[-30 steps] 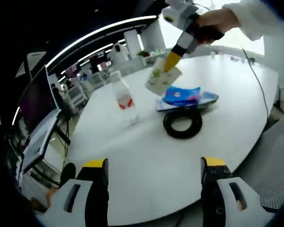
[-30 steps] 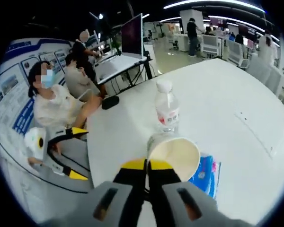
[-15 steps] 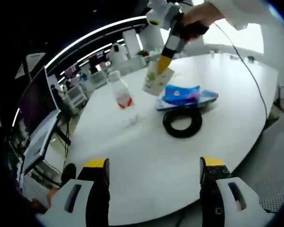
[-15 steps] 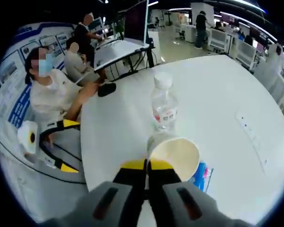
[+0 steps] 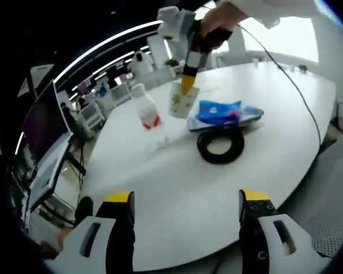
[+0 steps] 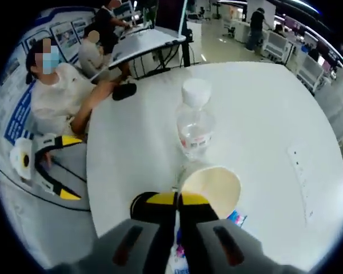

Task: Arrange the tabletop items into an orderly group along one side of the table until the central work area is clear of visible clutter.

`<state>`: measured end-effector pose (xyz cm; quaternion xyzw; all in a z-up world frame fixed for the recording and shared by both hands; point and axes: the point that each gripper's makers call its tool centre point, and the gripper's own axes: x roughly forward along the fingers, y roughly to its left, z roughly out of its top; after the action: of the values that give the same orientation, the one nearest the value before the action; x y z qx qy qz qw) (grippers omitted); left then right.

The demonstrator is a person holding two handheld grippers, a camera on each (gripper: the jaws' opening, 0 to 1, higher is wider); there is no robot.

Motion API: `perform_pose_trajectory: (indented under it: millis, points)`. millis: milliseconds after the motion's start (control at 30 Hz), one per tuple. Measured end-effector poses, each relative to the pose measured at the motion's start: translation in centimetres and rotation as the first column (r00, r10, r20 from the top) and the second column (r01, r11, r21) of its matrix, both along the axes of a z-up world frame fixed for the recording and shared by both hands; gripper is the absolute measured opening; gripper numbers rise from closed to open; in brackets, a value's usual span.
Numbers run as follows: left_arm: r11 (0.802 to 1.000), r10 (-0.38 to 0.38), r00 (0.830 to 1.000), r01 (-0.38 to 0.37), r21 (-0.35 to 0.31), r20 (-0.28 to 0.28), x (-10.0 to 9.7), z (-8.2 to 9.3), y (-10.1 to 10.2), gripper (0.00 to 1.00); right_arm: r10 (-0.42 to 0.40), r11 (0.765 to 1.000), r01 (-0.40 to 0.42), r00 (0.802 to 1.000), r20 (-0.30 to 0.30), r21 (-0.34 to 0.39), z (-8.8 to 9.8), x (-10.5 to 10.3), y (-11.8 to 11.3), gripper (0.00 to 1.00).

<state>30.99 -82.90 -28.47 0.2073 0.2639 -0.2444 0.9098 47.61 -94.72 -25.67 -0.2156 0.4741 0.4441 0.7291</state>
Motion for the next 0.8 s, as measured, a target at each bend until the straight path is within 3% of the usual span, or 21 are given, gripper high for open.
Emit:
perform_pose_trajectory:
  millis: [367, 500, 800]
  points:
    - [0.996, 0.044, 0.998, -0.040, -0.083, 0.045, 0.6, 1.7, 0.5, 0.73, 0.070, 0.993, -0.072, 0.997, -0.025, -0.096, -1.5, 1.0, 0.4, 0.00]
    - [0.997, 0.038, 0.998, -0.034, -0.074, 0.042, 0.5, 1.5, 0.4, 0.72, 0.135, 0.982, -0.136, 0.991, -0.016, -0.135, -2.5, 1.8, 0.2, 0.00]
    - [0.996, 0.043, 0.998, -0.039, -0.074, 0.047, 0.6, 1.6, 0.4, 0.71, 0.157, 0.971, -0.161, 0.987, -0.037, -0.174, -3.2, 1.9, 0.4, 0.00]
